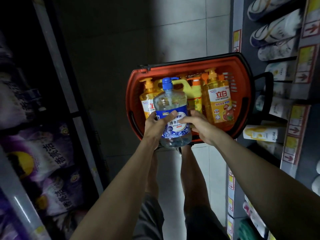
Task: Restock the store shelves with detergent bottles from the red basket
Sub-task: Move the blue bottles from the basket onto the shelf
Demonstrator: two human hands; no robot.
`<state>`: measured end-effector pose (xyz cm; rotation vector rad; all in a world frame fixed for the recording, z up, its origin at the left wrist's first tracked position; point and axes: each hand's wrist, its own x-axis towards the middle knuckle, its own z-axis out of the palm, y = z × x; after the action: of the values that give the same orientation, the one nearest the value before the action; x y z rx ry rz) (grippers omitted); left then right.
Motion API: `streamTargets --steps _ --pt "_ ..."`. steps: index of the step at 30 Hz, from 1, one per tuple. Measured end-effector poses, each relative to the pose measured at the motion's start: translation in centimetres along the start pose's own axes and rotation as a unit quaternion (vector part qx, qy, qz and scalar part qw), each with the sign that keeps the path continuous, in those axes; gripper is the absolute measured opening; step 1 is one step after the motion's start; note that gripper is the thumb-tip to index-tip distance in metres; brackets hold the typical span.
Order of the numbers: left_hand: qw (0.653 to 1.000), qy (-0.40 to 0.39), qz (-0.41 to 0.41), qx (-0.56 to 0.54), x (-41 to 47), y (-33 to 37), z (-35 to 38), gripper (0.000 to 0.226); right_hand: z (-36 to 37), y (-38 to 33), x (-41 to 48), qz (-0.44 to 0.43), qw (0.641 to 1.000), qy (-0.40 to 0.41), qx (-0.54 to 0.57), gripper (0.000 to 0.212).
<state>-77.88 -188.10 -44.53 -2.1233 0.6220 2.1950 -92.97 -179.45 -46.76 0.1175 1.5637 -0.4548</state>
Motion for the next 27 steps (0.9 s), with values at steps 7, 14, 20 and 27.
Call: streamTargets --steps 7,14,20,27 --pt "0.998 -0.015 0.049 -0.047 -8.2 2.5 0.9 0.041 -0.6 -2.8 -6.6 -0.072 0.997 -0.023 -0.002 0.084" --pt "0.990 -0.045 0.117 -0.062 -17.9 6.8 0.8 0.040 -1.3 -7.5 -16.9 -0.165 0.985 -0.046 -0.017 0.093" --pt "0.976 -0.073 0.192 -0.068 -27.0 12.6 -0.1 0.048 -0.7 -11.8 -26.6 -0.227 0.972 -0.063 -0.014 0.089" --pt "0.959 -0.126 0.249 -0.052 -36.8 18.2 -2.6 0.042 1.1 -15.5 -36.6 -0.292 0.953 -0.078 0.001 0.090"
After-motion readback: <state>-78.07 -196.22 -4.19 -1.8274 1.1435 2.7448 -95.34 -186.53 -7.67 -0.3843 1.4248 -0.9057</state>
